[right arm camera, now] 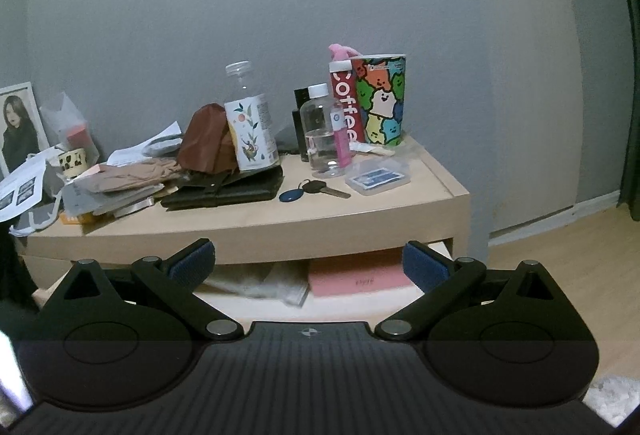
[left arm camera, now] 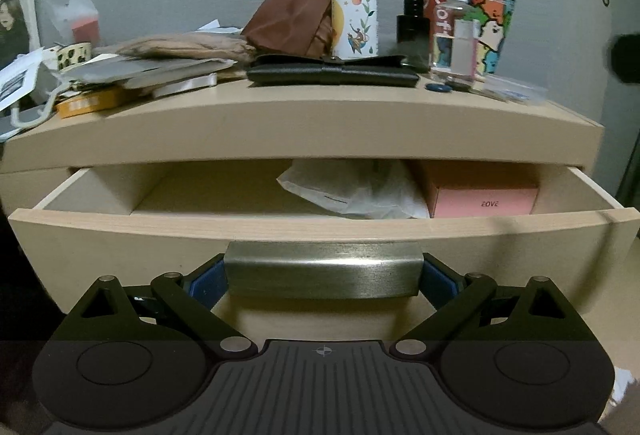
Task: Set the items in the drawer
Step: 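Release the handle with the left gripper and raise the right gripper toward the dresser top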
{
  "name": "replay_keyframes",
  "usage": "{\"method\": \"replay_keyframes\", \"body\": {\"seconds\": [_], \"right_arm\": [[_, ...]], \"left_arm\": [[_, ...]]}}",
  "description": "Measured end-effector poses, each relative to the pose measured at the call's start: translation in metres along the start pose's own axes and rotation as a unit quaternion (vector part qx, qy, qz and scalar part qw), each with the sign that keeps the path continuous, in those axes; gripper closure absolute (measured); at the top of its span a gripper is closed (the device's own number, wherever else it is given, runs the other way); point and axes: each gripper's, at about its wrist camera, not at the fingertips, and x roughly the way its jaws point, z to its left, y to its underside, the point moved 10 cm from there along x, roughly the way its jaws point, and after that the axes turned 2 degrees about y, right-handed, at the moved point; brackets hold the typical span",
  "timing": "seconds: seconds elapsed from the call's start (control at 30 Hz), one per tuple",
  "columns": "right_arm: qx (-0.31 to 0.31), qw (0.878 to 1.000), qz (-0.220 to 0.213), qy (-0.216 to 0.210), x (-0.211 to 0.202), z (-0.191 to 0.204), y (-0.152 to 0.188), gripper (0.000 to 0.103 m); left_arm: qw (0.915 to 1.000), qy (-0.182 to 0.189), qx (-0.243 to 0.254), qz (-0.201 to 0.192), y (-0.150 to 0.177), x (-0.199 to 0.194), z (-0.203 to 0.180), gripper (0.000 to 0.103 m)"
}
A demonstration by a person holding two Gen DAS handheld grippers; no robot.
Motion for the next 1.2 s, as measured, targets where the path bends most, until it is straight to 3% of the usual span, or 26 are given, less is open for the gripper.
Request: {"method": "replay_keyframes", "body": {"seconds": [0.3,0.47,0.6,1.0,1.2], "right_arm": [[-0.028,1.000,0.008,0.005,-0.005,-0.001,0.010,0.000],[-0.021,0.998,0.056,-0.003,0.002,0.000,0.025,0.000],[-0.020,0.997,0.076,-0.001,0.003,-0.001,0.034,0.000],[-0.024,0.996,0.082,-0.008,0.007,0.004,0.039,0.000],[-0.026,0.996,0.080,-0.019,0.006,0.009,0.037,0.000]], "left_arm": [[0.9993,0.007,0.002,0.038,0.034,-0.062,0.001,0.005],[0.9984,0.009,-0.001,0.056,0.046,-0.082,0.001,0.005],[0.9978,0.015,-0.005,0.065,0.047,-0.083,0.002,0.006],[0.9956,0.031,-0.003,0.088,0.046,-0.085,0.004,0.004],[0.9960,0.051,0.017,0.071,0.033,-0.107,0.001,0.000]]}}
